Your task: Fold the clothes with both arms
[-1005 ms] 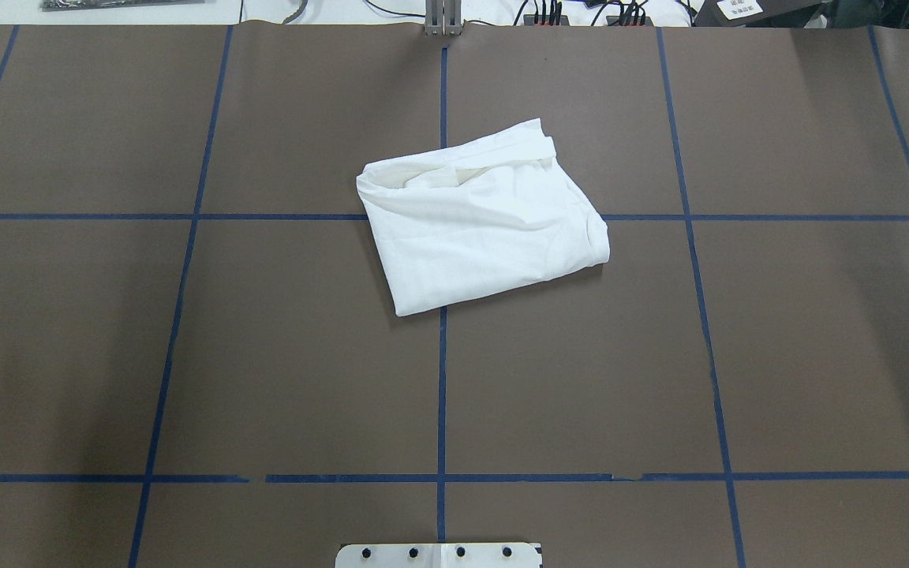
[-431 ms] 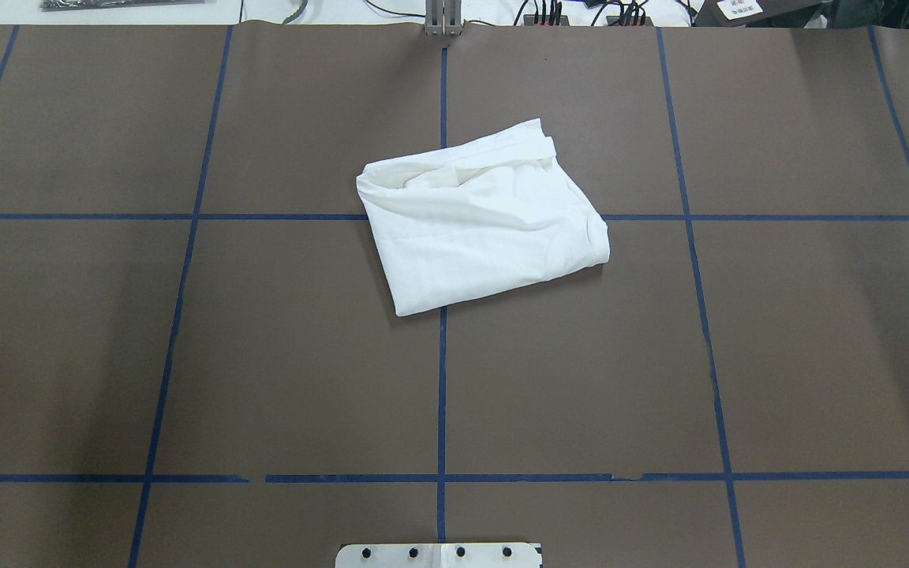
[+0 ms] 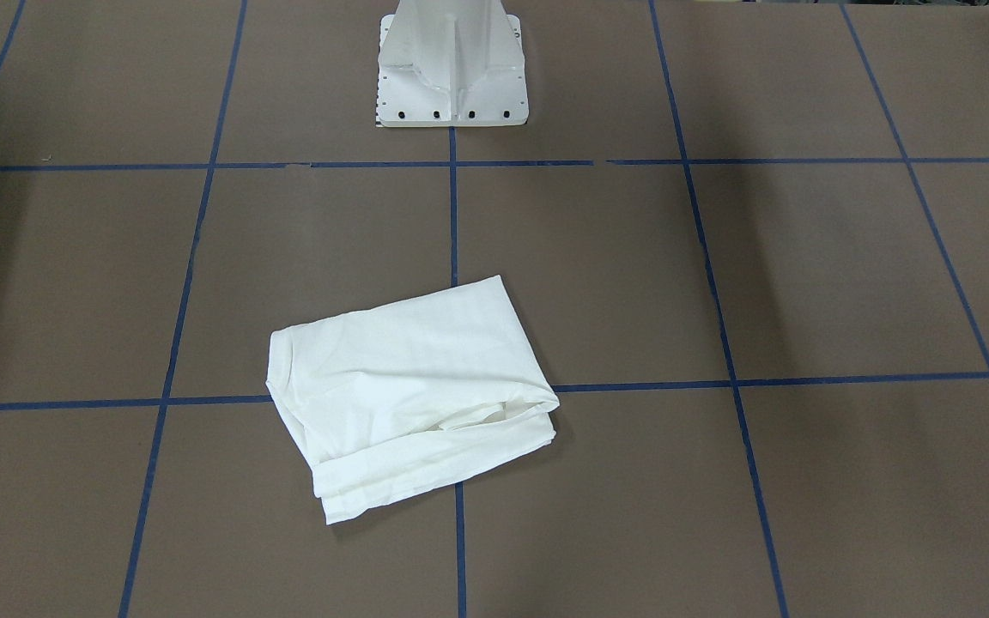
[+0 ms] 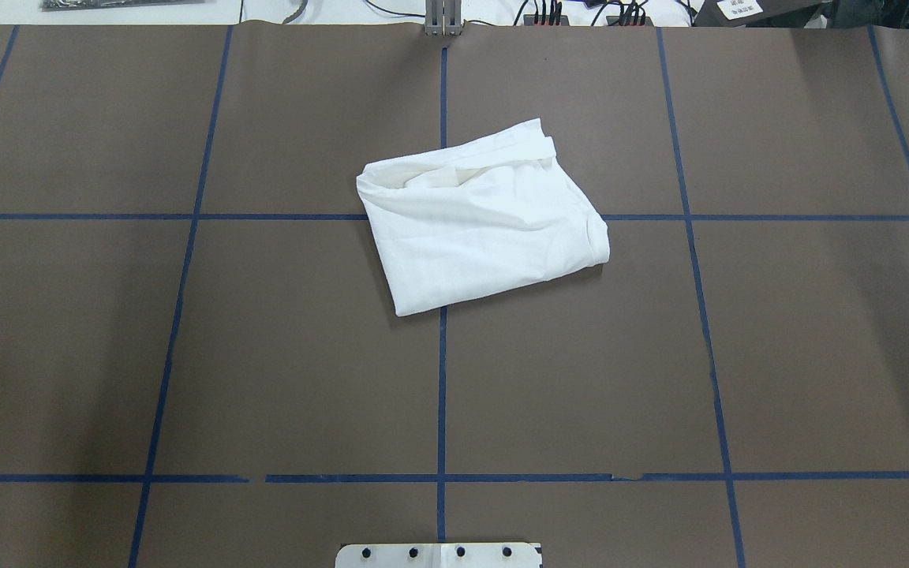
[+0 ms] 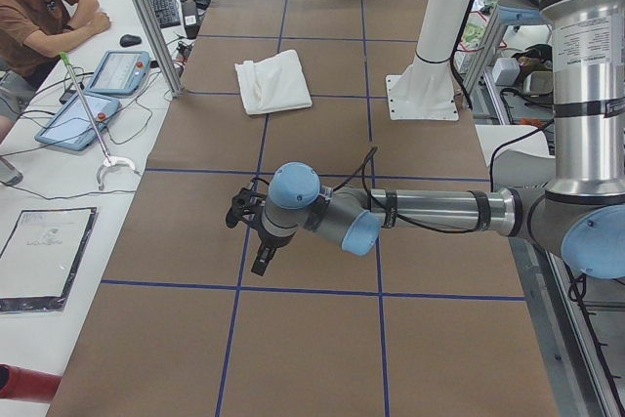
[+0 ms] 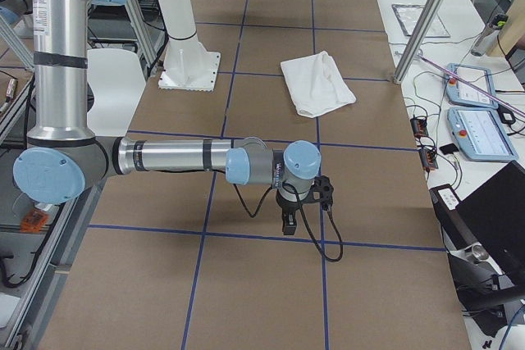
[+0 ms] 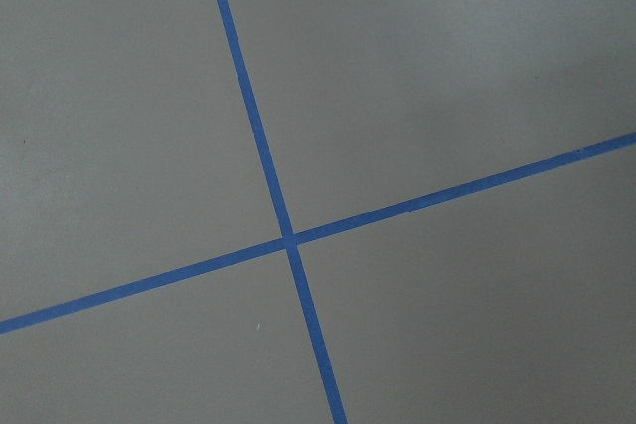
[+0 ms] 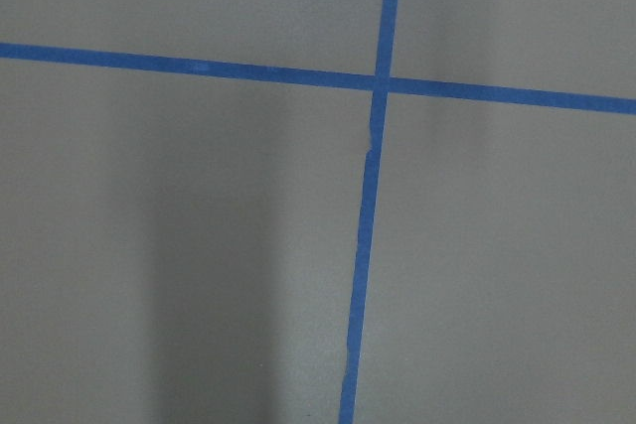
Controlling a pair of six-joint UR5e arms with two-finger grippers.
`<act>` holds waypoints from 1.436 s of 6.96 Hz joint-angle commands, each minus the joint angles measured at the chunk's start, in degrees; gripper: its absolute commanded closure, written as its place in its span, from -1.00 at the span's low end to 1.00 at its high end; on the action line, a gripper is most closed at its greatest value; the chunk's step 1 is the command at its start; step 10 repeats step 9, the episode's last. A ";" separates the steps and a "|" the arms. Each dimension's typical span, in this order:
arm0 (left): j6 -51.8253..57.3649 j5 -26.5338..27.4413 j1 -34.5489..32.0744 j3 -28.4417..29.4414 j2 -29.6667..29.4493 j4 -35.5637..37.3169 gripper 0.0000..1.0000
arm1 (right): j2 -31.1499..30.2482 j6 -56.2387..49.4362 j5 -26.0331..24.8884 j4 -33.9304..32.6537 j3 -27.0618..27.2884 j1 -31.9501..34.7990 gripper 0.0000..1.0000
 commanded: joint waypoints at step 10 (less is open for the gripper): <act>-0.25 -0.09 0.00 -0.91 -0.83 -0.02 -0.99 | 0.12 0.00 0.01 0.09 0.13 -0.03 -1.00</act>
